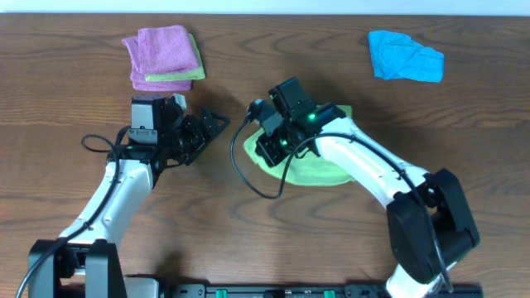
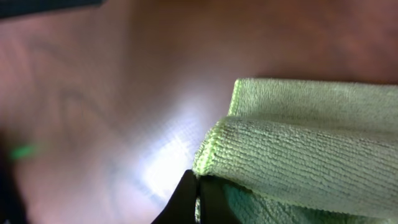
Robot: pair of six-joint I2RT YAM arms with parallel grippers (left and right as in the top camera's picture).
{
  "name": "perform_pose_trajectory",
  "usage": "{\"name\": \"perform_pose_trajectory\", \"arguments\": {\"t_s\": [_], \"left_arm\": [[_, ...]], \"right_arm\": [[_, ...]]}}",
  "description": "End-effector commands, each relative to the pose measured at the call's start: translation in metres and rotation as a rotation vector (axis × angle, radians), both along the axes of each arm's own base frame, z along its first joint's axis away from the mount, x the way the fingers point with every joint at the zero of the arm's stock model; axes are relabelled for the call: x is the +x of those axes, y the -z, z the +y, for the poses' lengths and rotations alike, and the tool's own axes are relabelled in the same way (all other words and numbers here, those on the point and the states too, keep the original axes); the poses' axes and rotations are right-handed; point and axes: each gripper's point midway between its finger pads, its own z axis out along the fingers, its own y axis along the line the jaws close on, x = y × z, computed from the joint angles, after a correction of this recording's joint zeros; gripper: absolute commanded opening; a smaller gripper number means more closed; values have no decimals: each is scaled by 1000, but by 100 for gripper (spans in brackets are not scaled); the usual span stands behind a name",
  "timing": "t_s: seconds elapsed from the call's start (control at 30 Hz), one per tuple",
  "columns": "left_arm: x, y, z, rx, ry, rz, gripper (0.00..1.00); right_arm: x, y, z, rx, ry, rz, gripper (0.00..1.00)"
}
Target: Fold the cloth
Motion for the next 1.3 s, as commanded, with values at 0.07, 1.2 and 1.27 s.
{"name": "perform_pose_trajectory", "arguments": {"t_s": [0.07, 1.2, 1.27], "left_arm": [[4, -3, 1, 5, -2, -12, 95], [1, -6, -4, -28, 23, -8, 95], [1, -6, -4, -27, 22, -8, 95]], "right_arm": [[-39, -16, 18, 134, -202, 86, 1], [-49, 14, 2, 29, -133, 214, 72], [-50, 21, 1, 20, -127, 234, 71]]}}
